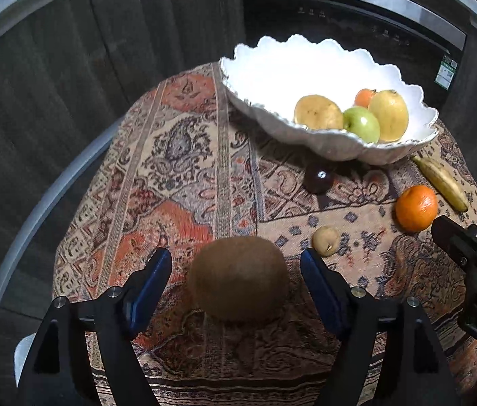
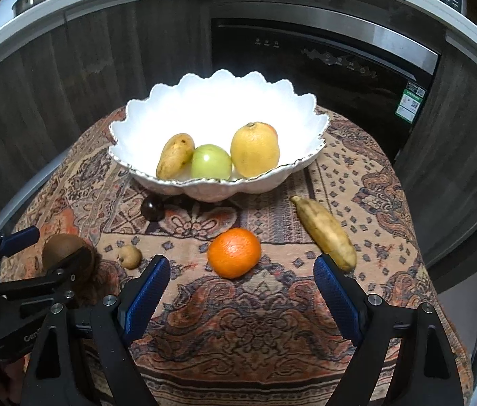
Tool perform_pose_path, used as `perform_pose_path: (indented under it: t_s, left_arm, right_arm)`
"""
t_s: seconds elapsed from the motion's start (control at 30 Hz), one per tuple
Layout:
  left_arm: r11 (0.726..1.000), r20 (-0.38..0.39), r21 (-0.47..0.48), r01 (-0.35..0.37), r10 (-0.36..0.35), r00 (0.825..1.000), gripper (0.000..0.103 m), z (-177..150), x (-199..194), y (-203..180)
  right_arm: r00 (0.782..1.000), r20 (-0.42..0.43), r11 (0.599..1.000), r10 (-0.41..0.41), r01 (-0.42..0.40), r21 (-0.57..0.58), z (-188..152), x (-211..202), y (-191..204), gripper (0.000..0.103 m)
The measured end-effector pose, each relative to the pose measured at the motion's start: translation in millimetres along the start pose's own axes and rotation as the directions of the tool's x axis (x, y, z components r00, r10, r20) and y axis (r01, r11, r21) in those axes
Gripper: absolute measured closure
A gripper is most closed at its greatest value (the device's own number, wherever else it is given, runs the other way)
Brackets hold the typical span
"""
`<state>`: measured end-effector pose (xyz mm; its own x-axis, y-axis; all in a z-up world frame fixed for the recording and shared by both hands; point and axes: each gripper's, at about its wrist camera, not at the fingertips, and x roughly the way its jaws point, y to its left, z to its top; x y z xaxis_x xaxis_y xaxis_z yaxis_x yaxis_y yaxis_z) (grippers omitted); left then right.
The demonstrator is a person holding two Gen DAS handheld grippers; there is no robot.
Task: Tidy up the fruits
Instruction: 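Close the left tool on the kiwi and lift it while the right tool nears the small tan fruit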
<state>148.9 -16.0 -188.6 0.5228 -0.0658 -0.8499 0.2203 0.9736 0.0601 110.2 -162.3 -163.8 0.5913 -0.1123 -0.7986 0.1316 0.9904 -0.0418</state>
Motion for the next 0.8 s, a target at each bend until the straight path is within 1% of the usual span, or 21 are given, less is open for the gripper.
perform_pose_path:
  t_s: [0.27,0.3,0.37,0.43,0.63,0.8]
  left_arm:
    - [1.0,-0.032,-0.008,0.022,-0.022,0.999,0.027,-5.1,14.9,-0.6]
    - [1.0,-0.036,-0.008,0.027,-0.028,0.999,0.032,-5.4,16.7,-1.1]
    - [1.0,-0.04,-0.005,0.024,-0.024,0.999,0.037,-5.8,19.3,-2.3]
    - [1.0,-0.029,-0.001,0.016,-0.016,0.999,0.038,-5.4,19.5,-2.4]
    - [1.0,-0.028,-0.004,0.02,-0.02,0.999,0.039,-6.0,18.3,-1.8]
    - [0.999,-0.033,-0.035,0.018,-0.019,0.999,0.039,-8.3,13.3,8.9]
  right_arm:
    - [1.0,-0.024,1.0,-0.008,0.008,-0.013,-4.2,9.8,4.4,0.015]
    - [1.0,-0.027,1.0,-0.009,0.009,-0.013,-4.3,10.7,4.3,0.015]
    - [0.999,-0.032,1.0,-0.009,0.008,-0.013,-5.0,12.5,4.5,0.015]
    - [0.999,-0.036,1.0,-0.011,0.01,-0.013,-5.6,14.2,4.6,0.015]
    - [0.999,-0.038,1.0,-0.004,0.004,-0.014,-6.7,14.8,5.8,0.015]
    - [0.999,-0.029,1.0,0.014,-0.015,-0.027,-2.7,11.5,13.9,0.015]
